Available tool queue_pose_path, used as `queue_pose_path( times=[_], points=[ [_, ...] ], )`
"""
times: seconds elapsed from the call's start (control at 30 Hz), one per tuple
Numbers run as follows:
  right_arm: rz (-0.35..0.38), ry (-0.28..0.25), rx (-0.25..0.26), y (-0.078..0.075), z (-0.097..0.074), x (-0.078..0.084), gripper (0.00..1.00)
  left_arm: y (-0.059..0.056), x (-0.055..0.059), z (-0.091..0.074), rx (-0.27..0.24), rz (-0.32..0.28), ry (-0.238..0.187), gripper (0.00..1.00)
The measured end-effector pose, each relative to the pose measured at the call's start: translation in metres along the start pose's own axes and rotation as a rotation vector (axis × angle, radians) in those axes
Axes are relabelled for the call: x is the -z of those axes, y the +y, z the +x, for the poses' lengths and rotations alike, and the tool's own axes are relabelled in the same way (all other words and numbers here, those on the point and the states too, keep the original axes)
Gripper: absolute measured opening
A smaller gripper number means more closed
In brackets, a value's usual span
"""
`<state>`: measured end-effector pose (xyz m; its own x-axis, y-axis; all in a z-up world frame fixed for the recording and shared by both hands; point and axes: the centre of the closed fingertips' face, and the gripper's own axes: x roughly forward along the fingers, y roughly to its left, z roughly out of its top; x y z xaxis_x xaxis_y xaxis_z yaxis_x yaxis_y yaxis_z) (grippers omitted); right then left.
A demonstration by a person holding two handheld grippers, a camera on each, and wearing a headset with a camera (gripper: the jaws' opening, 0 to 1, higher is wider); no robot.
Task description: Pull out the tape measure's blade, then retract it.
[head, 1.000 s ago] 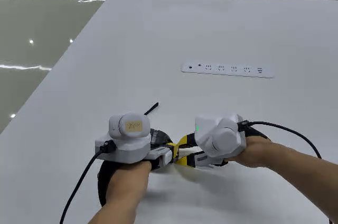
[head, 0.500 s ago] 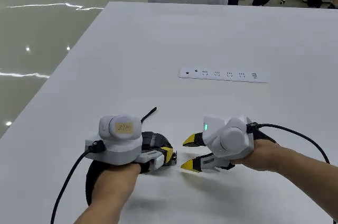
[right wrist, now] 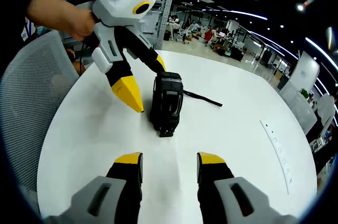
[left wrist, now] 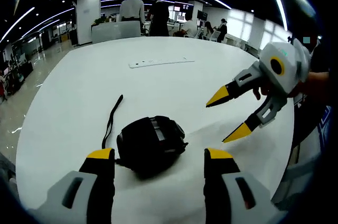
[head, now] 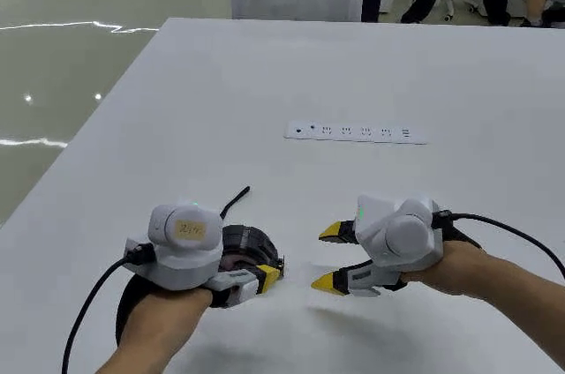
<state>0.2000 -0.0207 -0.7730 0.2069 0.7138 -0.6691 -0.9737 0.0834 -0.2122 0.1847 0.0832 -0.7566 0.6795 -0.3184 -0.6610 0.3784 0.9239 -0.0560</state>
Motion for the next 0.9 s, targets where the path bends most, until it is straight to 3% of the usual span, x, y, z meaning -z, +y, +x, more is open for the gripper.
queue_pose_path(
  times=[0.13,0.23,0.3,0.47,0.6,0.9],
  points=[
    [0.025,-0.003,0.027,0.004,-0.013,0.001,0.44,-0.009,-0.002,-0.004,0.047,0.031,-0.013,0.67],
    [0.044,0.004,0.042,0.003,-0.018,0.005,0.46,-0.015,0.0,-0.008,0.055,0.07,-0.007,0.71],
    [0.045,0.005,0.057,0.005,-0.023,0.006,0.47,-0.012,-0.002,-0.008,0.062,0.068,-0.012,0.71],
    [0.083,0.002,0.096,0.005,-0.035,0.008,0.51,-0.017,-0.002,-0.013,0.089,0.103,-0.025,0.73],
    [0.116,0.01,0.134,0.006,-0.046,0.01,0.54,-0.019,-0.003,-0.017,0.106,0.097,-0.035,0.73],
    [0.211,0.005,0.196,0.012,-0.069,0.022,0.62,-0.025,0.005,-0.029,0.145,0.132,-0.035,0.79]
  ],
)
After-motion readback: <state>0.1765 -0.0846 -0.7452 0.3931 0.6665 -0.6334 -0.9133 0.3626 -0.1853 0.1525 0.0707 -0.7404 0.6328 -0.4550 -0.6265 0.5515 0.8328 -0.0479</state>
